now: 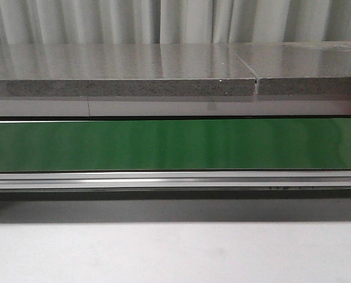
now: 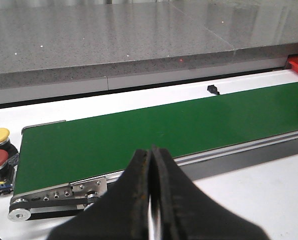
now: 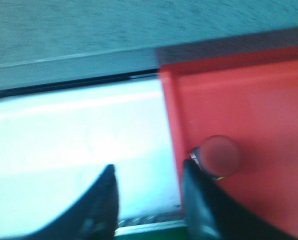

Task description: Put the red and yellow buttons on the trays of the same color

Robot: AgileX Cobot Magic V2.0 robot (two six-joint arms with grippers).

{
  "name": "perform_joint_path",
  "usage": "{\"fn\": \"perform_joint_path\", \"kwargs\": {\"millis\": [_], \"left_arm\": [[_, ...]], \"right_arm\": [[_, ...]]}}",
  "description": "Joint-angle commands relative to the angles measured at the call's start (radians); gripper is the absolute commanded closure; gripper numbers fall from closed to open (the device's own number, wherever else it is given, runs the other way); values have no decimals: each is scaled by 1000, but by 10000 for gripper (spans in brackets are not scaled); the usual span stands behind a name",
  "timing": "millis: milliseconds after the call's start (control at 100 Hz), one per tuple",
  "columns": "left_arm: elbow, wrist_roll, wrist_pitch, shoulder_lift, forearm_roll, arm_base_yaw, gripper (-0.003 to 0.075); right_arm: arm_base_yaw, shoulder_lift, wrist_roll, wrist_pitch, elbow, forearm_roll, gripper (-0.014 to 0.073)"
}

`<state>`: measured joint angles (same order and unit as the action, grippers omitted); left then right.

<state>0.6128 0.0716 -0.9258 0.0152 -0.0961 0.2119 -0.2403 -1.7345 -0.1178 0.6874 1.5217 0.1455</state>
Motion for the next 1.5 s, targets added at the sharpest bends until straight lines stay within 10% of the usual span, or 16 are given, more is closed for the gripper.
{"fn": "perform_joint_path", "kwargs": {"millis": [0,190,1490], "left_arm": [[20,-5,72,16,-18,7,741],[20,-5,72,16,-18,7,741],[20,-5,76,16,-18,7,741]], "right_arm": [[39,124,-14,-38,-18,-8,489],[122,290,-14,-62,-153,-11,664],[225,1429,-14,-105,-985,2,659]]}}
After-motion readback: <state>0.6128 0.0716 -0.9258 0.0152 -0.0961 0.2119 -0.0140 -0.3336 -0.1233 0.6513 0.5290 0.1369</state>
